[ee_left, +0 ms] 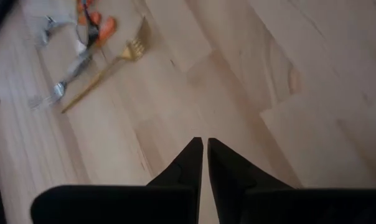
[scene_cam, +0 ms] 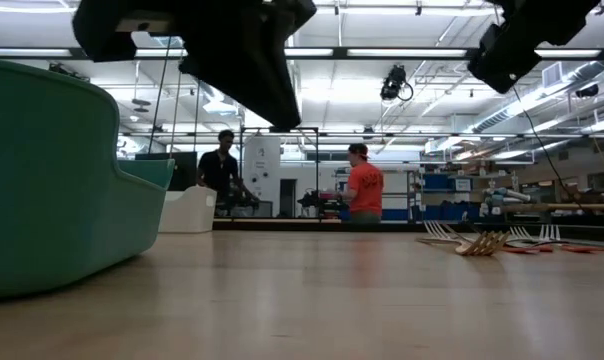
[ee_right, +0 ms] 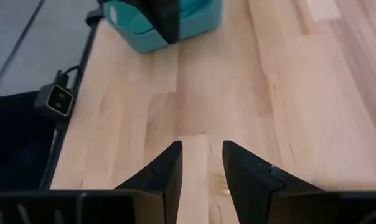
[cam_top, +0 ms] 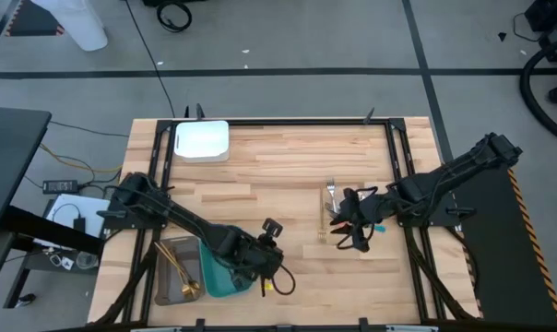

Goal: Sort silverware by color (type)
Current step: Put the blue fork into the green bin

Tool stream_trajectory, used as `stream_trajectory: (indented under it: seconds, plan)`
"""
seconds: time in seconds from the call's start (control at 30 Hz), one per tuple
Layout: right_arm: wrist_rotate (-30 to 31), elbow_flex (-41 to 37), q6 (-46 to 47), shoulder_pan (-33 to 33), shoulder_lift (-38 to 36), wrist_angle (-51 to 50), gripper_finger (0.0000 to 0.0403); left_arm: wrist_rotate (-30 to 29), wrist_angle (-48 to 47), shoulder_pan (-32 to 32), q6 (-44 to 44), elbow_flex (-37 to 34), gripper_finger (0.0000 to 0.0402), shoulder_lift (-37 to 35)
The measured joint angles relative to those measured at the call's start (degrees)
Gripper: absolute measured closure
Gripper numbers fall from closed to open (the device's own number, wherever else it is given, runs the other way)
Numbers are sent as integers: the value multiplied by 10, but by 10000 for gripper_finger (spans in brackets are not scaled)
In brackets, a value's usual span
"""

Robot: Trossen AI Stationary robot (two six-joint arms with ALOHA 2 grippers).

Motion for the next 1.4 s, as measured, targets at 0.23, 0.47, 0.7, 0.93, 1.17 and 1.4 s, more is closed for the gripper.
stream_trajectory:
  seconds: [0.23, 0.47, 0.7, 0.93, 1.17, 1.4]
  plan:
    - [-16, 0, 95, -44, -23, -129, 278, 37, 153, 23, 11, -98, 370, -65]
    - [-27, 0, 123, -82, 4, -204, 278, 82, 311, 36, 10, -196, 370, -116]
    - [-84, 4, 113, -113, 25, -256, 273, 127, 353, 44, -26, -228, 370, -138]
    - [-72, 19, 83, -131, 45, -281, 246, 144, 381, 43, -64, -222, 370, -147]
    - [-53, 19, 55, -144, 71, -296, 219, 146, 399, 43, -64, -221, 370, -147]
    - [-26, 19, 27, -148, 110, -276, 223, 146, 375, 35, -68, -221, 370, -148]
